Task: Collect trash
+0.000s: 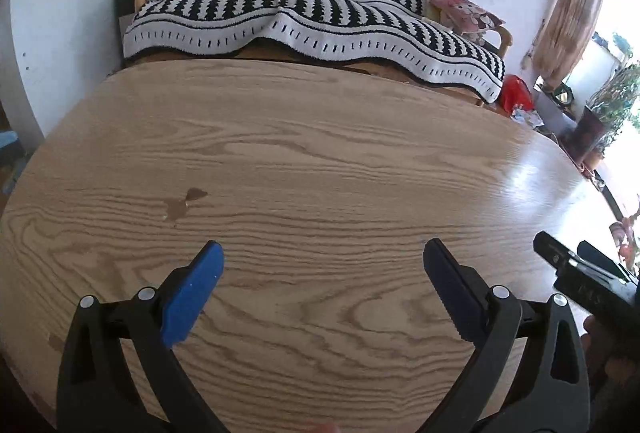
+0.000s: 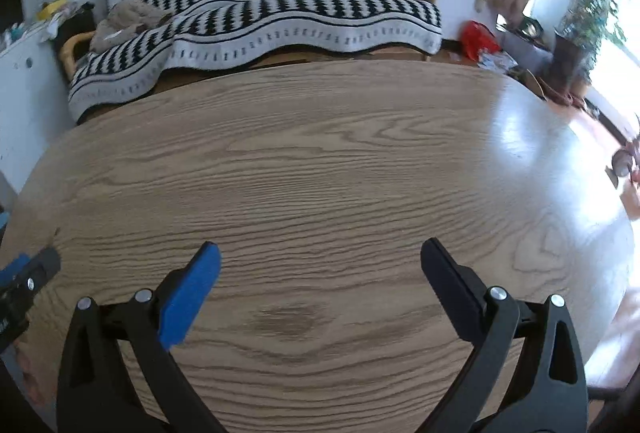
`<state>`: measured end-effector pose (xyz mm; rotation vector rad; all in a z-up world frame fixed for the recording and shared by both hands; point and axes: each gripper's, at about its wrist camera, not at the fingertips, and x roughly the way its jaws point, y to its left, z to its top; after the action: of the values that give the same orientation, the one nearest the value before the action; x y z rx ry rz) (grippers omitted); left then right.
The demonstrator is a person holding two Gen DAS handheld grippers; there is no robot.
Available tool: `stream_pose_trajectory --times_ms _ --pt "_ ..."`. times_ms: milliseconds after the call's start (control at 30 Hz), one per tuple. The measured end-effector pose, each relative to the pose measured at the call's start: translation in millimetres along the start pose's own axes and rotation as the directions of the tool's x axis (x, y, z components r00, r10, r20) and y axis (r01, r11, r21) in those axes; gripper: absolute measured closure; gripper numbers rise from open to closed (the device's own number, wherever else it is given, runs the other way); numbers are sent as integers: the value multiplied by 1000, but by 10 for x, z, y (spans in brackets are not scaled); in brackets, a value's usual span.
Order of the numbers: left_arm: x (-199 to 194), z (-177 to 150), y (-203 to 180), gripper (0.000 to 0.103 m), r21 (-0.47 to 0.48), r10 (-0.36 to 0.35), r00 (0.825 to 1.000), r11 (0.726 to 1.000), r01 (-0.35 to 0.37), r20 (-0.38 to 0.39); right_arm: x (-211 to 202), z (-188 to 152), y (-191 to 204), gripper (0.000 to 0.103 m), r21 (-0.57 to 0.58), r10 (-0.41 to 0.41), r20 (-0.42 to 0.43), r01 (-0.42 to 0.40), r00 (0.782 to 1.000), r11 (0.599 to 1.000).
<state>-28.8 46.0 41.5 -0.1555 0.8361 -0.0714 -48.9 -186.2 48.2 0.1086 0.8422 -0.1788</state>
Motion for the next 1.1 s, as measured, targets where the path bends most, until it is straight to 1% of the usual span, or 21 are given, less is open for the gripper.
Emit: stream_pose_trajectory --times_ms 100,200,300,367,433,500,667,733,900,1100 --pt "24 -46 67 6 -1 23 1000 1000 -23 -20 0 -49 -56 6 16 -4 -19 4 1000 1000" --pt "46 -96 128 6 -16 18 999 1000 -19 -47 -65 -97 -25 6 16 2 -20 -2 1000 1000" --pt "61 -108 115 6 0 38 998 999 -38 -45 -109 -125 9 6 -14 0 -9 0 1000 1000" --pt "77 -114 88 6 15 51 997 999 -50 -54 -94 -148 6 6 -26 -9 -18 9 1000 1000" --pt "86 -106 54 6 31 56 997 998 -54 -60 -49 -160 -14 6 -21 6 -40 -6 999 1000" --pt "91 -112 24 6 52 76 995 996 -73 -59 -20 -161 -30 6 -15 24 -55 -25 998 1000" --pt "101 -127 13 6 68 103 993 993 -99 -54 1 -145 -35 6 -23 17 -57 -19 998 1000" --pt "103 -129 -3 6 70 112 992 992 -109 -51 6 -149 -37 6 -19 27 -64 -28 998 999" --pt "95 -136 -54 6 91 117 992 989 -113 -43 12 -148 -36 6 -27 30 -71 -32 997 999" --pt "69 -143 -90 6 99 105 994 990 -100 -42 31 -147 -43 6 -34 33 -80 -36 996 999"
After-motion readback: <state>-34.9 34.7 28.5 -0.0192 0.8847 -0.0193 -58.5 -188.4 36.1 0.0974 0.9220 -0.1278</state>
